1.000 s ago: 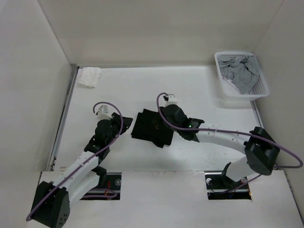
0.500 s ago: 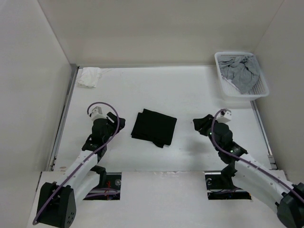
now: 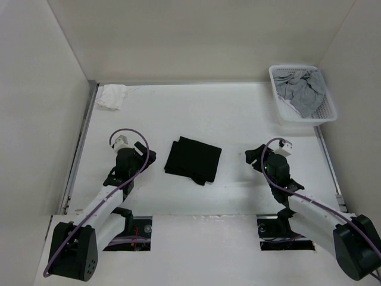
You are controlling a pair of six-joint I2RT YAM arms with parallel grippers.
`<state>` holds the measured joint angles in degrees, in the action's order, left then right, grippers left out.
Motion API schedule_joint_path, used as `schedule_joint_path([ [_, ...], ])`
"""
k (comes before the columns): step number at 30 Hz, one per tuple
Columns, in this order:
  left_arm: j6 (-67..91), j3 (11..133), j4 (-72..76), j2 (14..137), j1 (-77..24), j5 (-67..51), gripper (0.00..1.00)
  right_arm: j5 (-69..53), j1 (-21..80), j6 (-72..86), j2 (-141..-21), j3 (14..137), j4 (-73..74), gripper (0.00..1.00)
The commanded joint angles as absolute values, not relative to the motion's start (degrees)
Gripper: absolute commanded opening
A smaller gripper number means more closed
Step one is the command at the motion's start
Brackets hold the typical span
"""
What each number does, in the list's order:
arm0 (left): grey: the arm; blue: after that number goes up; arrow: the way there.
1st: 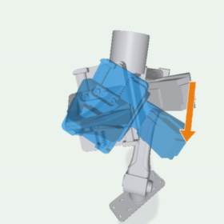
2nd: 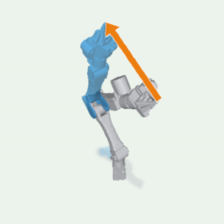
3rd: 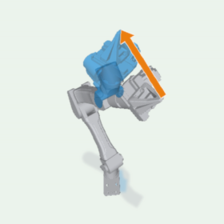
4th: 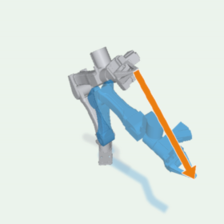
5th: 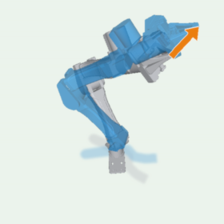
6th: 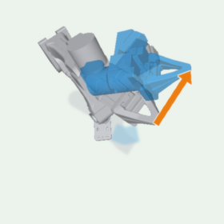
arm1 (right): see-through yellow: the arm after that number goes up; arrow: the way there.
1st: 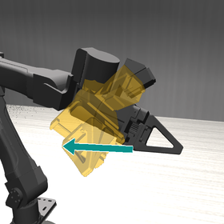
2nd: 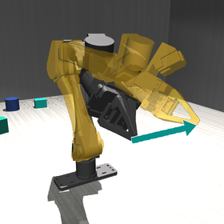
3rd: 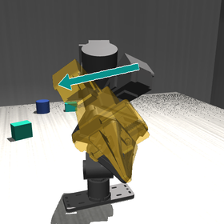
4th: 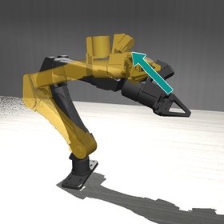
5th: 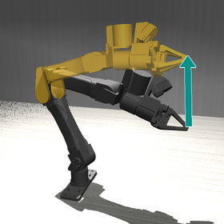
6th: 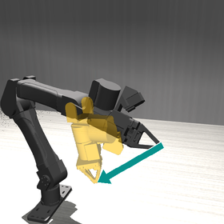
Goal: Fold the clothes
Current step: Fold the tank top
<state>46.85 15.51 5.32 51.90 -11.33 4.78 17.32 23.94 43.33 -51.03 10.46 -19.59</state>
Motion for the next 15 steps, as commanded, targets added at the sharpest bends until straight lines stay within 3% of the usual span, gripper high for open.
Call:
schedule_joint_path([
  [1, 46.7, 18.5, 6.9, 52.6, -11.6, 4.5, 0.68, 16.4, 23.2, 43.7, -50.5, 10.5, -26.7, 0.68],
  [15, 45.4, 20.8, 11.2, 58.7, -14.5, 4.3, 0.65, 16.3, 23.2, 43.9, -53.3, 11.3, -27.0, 0.68],
])
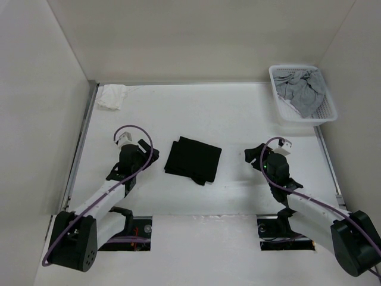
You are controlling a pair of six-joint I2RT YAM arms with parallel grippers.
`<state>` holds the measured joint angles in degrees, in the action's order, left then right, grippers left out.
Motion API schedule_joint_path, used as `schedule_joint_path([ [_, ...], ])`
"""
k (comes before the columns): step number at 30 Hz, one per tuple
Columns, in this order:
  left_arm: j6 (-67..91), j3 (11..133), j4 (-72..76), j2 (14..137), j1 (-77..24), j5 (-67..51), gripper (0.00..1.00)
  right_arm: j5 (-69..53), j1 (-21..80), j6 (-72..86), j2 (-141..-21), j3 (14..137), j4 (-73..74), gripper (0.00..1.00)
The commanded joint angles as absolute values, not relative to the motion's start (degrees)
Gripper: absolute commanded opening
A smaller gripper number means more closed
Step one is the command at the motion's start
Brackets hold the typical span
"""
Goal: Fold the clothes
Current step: Fold the tank top
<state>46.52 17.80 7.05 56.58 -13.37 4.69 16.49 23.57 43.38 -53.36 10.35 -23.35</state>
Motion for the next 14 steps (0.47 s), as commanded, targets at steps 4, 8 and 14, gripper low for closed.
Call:
schedule_joint_path([
  [4, 45.2, 21.4, 12.8, 61.4, -15.9, 3.9, 0.64, 16.3, 23.4, 43.8, -54.1, 11.8, -27.0, 0.68],
  [8, 45.0, 20.9, 13.4, 61.6, -16.3, 3.7, 0.64, 16.5, 23.4, 43.7, -54.7, 12.0, -27.0, 0.68],
  [14, 43.6, 20.8, 13.0, 61.3, -17.5, 4.7, 0.65, 16.3, 23.4, 43.6, -54.9, 12.1, -27.0, 0.68],
])
